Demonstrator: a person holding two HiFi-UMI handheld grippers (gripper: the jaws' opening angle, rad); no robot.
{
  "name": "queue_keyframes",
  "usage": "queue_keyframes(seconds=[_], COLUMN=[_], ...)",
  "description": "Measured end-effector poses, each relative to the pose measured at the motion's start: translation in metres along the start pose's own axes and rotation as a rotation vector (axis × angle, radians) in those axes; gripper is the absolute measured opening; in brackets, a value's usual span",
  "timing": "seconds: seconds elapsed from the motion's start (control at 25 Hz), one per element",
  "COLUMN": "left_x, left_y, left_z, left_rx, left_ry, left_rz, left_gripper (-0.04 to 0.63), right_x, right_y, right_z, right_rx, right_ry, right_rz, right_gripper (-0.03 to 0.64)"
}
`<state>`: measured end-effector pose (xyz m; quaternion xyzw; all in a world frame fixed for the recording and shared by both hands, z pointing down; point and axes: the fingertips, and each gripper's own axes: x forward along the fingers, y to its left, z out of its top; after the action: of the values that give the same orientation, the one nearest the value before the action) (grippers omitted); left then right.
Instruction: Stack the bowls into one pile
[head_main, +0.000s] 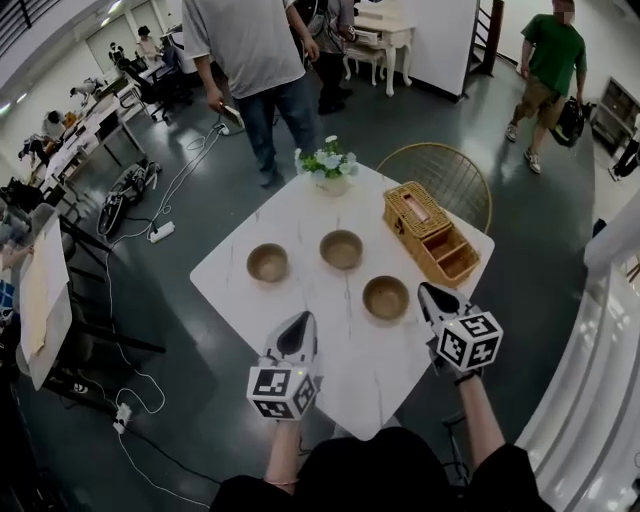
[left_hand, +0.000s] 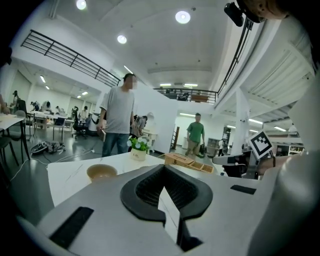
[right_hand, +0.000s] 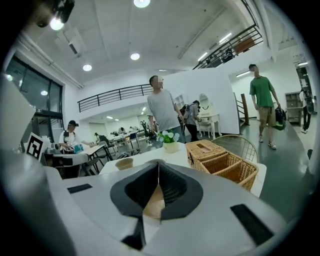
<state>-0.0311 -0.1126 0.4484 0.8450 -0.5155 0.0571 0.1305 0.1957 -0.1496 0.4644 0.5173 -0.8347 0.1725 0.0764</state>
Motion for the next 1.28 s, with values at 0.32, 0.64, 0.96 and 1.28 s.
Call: queue_keyframes(seconds=[0.32, 0.64, 0.96, 1.28], left_x=[0.032, 0.055, 0.073, 0.079], left_y=[0.000, 0.014, 0.022, 0.021], left_z=[-0.017, -0.036, -0.053, -0.066], left_rx=[-0.019, -0.056, -0.097, -0.122], left_ry=[0.062, 0.127, 0.178, 0.204], left_rz=[0.014, -0.019, -0.046, -0.053], left_gripper=[0.014, 0.014, 0.014, 0.014], right_x=[0.045, 0.089, 0.106, 0.109], right_y=[-0.018, -0.030, -0.040, -0.042], right_z=[-0.022, -0.052, -0.081, -0.103], right_rx=[-0.036, -0.014, 0.025, 0.043], right_ry=[0.142, 0.279, 0.401, 0.485], right_rz=[0.015, -0.029, -0.045, -0.038], right_gripper=[0.030, 0.103, 0.135, 0.125])
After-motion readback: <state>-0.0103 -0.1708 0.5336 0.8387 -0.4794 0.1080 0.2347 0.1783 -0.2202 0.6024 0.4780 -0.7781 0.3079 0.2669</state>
